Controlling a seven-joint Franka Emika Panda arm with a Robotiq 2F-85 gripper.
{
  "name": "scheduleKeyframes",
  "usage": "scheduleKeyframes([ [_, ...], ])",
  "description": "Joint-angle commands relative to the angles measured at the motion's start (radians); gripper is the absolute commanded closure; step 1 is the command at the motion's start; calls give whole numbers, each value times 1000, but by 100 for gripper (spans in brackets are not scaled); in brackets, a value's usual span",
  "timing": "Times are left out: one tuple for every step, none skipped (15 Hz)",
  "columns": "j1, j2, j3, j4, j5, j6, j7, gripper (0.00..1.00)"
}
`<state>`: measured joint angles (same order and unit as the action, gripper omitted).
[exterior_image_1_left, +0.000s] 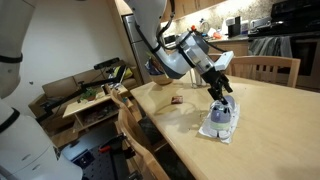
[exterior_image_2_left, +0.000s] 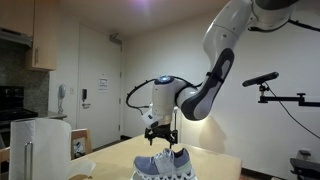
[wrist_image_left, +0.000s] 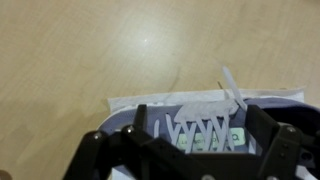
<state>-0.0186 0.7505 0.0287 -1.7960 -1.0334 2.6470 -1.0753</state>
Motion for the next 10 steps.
scheduleKeyframes([
  [-25,-5,30,-5,51,-6,-58,0],
  [-24,-7,31,-5,58,-4,-65,0],
  [-21,-7,31,-3,62,-1,-67,0],
  [-18,-6,32,-1,68,2,-72,0],
  [-12,-4,31,4,67,3,-65,0],
  [-7,-3,32,7,67,3,-58,0],
  [-6,1,35,12,69,3,-57,0],
  [-1,2,33,16,65,0,-55,0],
  [1,7,36,23,67,-6,-60,0],
  [-5,11,43,28,79,-8,-72,0],
])
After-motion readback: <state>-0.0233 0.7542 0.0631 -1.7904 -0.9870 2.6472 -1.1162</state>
